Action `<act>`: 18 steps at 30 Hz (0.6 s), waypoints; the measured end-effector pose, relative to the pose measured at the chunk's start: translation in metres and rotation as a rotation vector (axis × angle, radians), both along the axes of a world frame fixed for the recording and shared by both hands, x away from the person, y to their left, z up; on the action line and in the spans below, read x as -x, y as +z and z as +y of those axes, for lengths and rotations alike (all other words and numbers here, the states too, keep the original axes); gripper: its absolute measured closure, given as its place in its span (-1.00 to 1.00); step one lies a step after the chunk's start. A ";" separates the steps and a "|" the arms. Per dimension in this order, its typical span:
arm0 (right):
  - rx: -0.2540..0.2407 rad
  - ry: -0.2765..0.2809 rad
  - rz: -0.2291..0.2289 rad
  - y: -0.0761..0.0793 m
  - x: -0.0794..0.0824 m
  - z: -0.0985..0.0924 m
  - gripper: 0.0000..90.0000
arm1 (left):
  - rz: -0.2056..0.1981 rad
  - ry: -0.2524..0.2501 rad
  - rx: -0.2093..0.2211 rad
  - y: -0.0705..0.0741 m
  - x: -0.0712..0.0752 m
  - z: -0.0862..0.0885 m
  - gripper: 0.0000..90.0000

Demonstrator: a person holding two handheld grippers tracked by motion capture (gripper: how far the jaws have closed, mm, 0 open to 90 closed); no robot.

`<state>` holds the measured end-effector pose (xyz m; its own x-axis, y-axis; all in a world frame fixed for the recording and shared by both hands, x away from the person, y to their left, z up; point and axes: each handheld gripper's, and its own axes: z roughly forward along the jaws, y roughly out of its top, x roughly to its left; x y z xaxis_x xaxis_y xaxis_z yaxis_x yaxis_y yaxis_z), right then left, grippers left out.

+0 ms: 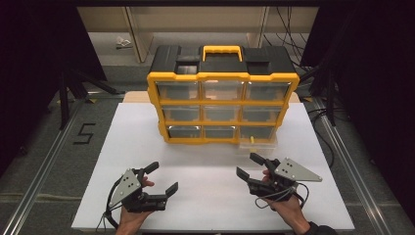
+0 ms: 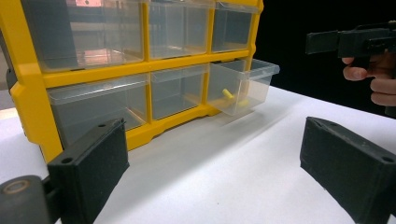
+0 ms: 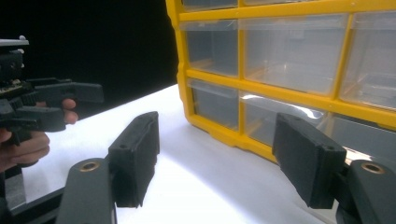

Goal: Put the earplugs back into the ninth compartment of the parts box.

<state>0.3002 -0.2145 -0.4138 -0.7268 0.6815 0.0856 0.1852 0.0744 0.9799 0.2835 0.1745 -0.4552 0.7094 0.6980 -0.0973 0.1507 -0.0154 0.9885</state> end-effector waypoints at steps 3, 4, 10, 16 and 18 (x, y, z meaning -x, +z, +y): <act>-0.005 -0.006 0.004 -0.002 0.002 -0.003 -0.27 | -0.001 0.000 0.001 0.000 0.000 0.000 -0.83; -0.004 -0.011 0.004 -0.003 0.003 -0.004 -0.27 | 0.000 -0.001 0.001 0.000 0.000 0.000 -0.83; 0.001 -0.013 0.003 -0.009 0.009 -0.006 -0.28 | -0.001 -0.001 0.001 0.000 0.000 0.000 -0.83; 0.005 -0.014 0.000 -0.012 0.013 -0.008 -0.29 | -0.001 0.000 0.002 0.000 0.000 0.000 -0.83; 0.005 -0.015 0.001 -0.013 0.015 -0.008 -0.30 | -0.001 0.000 0.002 0.000 0.000 0.000 -0.83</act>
<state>0.2848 -0.2230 -0.4268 -0.7165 0.6926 0.0832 0.1873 0.0761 0.9793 0.2834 0.1743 -0.4551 0.7094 0.6980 -0.0980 0.1502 -0.0139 0.9886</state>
